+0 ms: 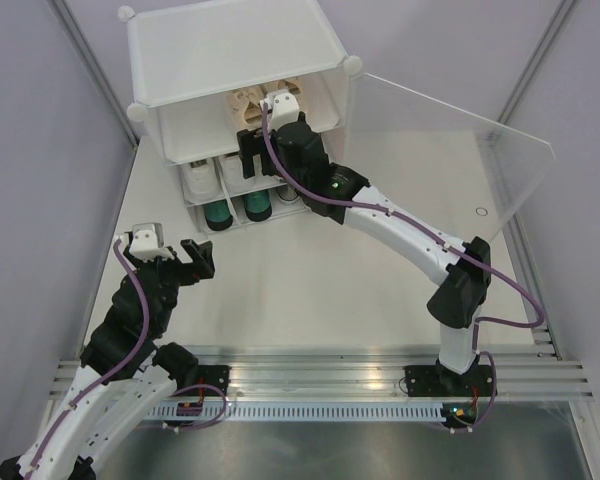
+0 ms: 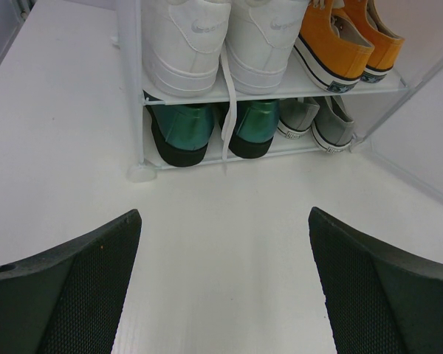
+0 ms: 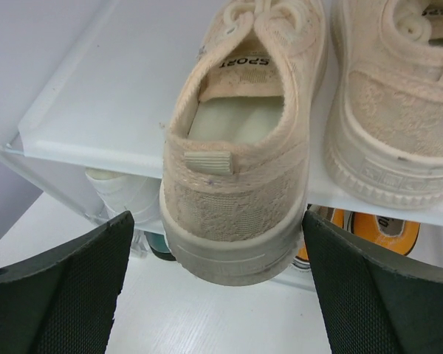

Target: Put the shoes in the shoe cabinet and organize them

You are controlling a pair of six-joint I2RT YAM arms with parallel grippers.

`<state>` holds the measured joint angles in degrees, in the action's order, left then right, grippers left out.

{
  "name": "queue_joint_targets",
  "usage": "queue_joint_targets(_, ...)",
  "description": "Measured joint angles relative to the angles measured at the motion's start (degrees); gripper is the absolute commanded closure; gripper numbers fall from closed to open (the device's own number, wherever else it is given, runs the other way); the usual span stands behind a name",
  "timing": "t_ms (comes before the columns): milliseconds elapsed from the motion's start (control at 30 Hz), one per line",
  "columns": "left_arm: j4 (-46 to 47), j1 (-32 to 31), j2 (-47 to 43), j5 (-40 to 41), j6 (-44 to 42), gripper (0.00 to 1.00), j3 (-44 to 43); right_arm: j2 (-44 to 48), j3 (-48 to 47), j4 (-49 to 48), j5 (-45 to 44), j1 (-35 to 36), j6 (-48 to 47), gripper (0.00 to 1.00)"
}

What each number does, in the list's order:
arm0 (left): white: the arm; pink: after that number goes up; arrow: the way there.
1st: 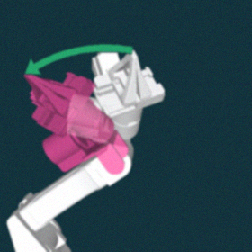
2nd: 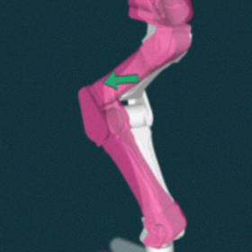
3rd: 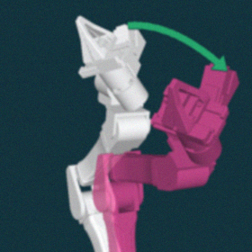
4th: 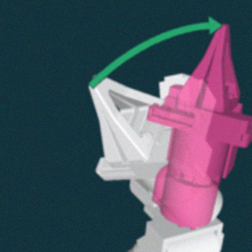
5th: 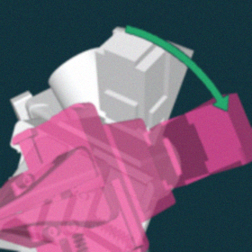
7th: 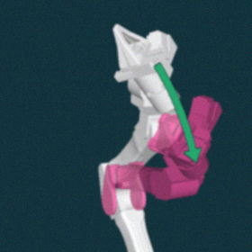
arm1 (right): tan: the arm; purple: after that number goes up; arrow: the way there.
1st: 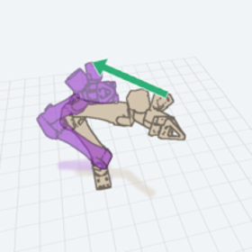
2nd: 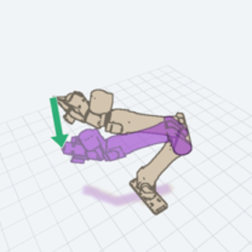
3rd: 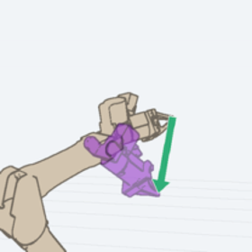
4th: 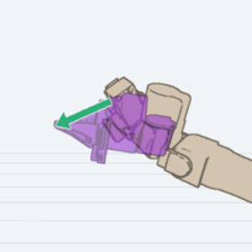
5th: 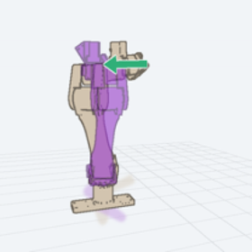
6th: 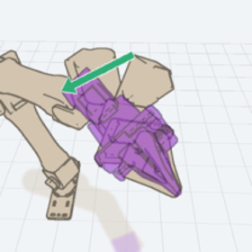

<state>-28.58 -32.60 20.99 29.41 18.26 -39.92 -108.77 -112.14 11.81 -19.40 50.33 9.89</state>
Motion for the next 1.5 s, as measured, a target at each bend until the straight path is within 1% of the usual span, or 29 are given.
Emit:
queue_joint_targets(167, 0.0, 0.0, 0.0, 0.0, 0.0, 0.04, 0.0, 0.1, 2.1, -1.4, -2.6, 0.5, 0.2, 0.06)
queue_joint_targets(267, 0.0, 0.0, 0.0, 0.0, 0.0, 0.04, 0.0, 0.1, 2.2, -1.6, -3.3, 0.6, 0.3, 0.12)
queue_joint_targets(300, 0.0, 0.0, 0.0, 0.0, 0.0, 0.04, 0.0, 0.1, 2.2, -1.7, -3.5, 0.6, 0.3, 0.17)
queue_joint_targets(367, 0.0, 0.0, 0.0, 0.0, 0.0, 0.04, 0.0, 0.1, 2.2, -2.0, -3.8, 0.6, 0.3, 0.22)
queue_joint_targets(433, 0.0, 0.0, 0.0, 0.0, 0.0, 0.04, 0.0, 0.1, 2.2, -2.3, -4.1, 0.6, 0.2, 0.33)
queue_joint_targets(467, 0.0, 0.0, 0.0, 0.0, 0.0, 0.04, 0.0, 0.1, 2.2, -2.4, -4.3, 0.6, 0.1, 0.43)
queue_joint_targets(567, 0.0, 0.0, 0.0, 0.0, 0.0, 0.04, 0.0, 0.1, 2.2, -2.7, -4.6, 0.6, -0.1, 0.57)
queue_joint_targets(600, 0.0, 0.0, 0.0, 0.0, 0.0, 0.04, 0.0, 0.1, 2.2, -2.8, -4.8, 0.6, -0.1, 0.64)
queue_joint_targets(667, 0.0, 0.0, 0.0, 0.0, 0.0, 0.04, 0.0, 0.1, 2.2, -3.0, -5.1, 0.6, -0.2, 0.7)
queue_joint_targets(700, 0.0, 0.0, 0.0, 0.0, 0.0, 0.04, 0.0, 0.0, 2.2, -3.2, -5.2, 0.6, -0.2, 0.75)
queue_joint_targets(800, 0.0, 0.0, 0.0, 0.0, 0.0, 0.04, 0.0, -0.7, 1.2, -3.5, -6.3, 0.9, -0.3, 0.78)
queue_joint_targets(1200, 0.0, 0.0, 0.0, -0.1, 0.0, 0.04, 0.0, -8.2, -7.8, -4.9, -10.8, 1.3, -3.9, 0.79)
queue_joint_targets(1500, 0.0, 0.0, 0.0, -0.4, 0.0, 0.04, 0.0, -9.9, -8.3, -8.0, -12.5, 1.6, -7.1, 0.79)
